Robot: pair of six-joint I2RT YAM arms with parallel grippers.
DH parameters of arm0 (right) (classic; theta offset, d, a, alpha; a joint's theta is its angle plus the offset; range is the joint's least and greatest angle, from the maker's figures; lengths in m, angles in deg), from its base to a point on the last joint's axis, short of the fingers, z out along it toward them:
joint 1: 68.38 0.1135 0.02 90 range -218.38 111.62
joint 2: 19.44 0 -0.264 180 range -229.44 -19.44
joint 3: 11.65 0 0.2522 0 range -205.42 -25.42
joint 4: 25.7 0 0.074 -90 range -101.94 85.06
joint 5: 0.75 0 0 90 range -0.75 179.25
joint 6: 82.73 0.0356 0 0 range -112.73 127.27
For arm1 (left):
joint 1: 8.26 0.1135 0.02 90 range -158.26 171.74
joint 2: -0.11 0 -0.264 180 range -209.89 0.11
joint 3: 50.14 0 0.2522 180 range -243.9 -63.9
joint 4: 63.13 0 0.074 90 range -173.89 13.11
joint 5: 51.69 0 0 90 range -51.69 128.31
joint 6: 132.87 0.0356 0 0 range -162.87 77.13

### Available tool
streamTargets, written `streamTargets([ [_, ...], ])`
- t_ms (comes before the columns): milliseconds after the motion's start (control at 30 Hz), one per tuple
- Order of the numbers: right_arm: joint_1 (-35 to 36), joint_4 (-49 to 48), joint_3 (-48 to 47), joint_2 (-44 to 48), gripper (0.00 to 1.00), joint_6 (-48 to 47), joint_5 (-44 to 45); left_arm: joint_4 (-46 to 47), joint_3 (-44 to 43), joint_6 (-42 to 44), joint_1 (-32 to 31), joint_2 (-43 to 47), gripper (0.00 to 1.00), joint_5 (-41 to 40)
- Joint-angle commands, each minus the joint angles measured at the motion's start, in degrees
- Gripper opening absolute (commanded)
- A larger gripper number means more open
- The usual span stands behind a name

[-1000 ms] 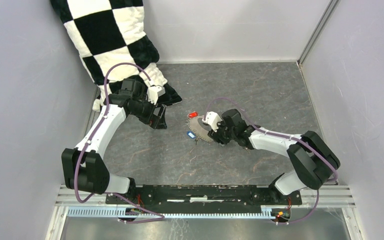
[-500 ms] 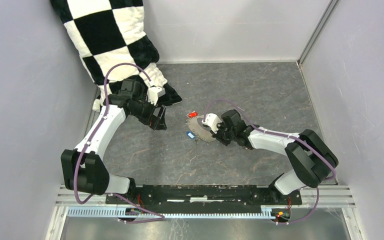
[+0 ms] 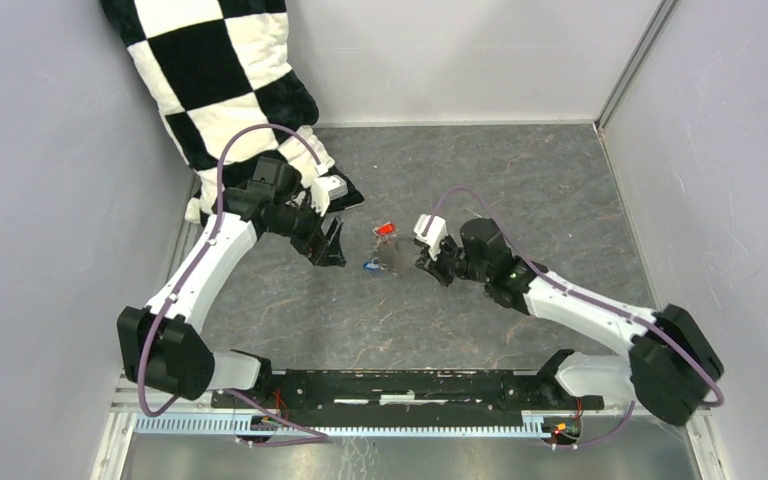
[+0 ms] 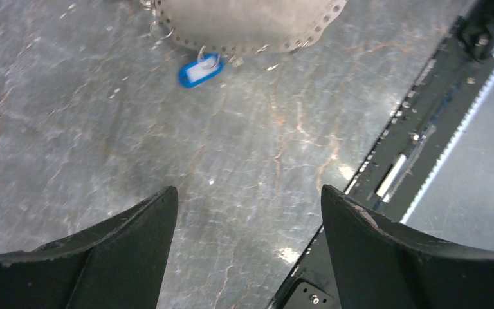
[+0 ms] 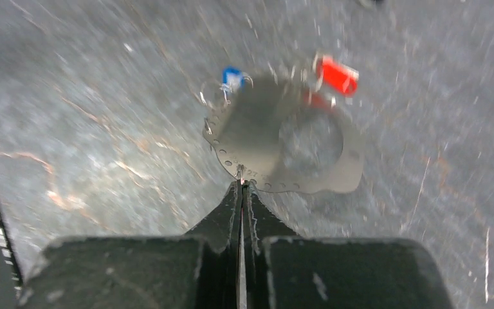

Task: Put the keys on the keyring

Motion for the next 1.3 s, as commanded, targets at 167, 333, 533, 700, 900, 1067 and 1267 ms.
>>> streamTargets([
  [167,11.62,-10.88,1.6,12.75,0.01,7.8,2.01,-7.39,-6.77,12.02,-7.29,9.31,0.96,12.5],
  [333,18.9,-10.26,-3.04,13.47,0.0,6.95,4.57,-7.61,-14.08,9.55,-11.88,7.13,0.79,13.46],
  [533,22.46,-8.63,-8.86,15.33,0.0,6.54,5.13,-14.21,-17.1,12.24,-15.44,8.82,0.53,16.63],
  [700,24.63,-9.44,-11.31,16.82,0.0,7.01,6.17,-15.14,-15.58,11.26,-17.16,12.02,0.53,15.69],
  [900,27.15,-5.65,-16.17,15.3,0.0,4.75,8.01,-10.87,-16.09,7.11,-17.45,13.95,0.54,14.75],
  [1067,29.11,-2.86,-19.52,13.57,0.0,3.58,10.74,-10.13,-17.43,5.15,-17.92,13.87,0.52,16.13],
  [1267,31.33,2.74,-25.03,10.53,0.01,2.54,15.13,-10.05,-18.11,4.46,-18.33,14.36,0.45,15.62],
])
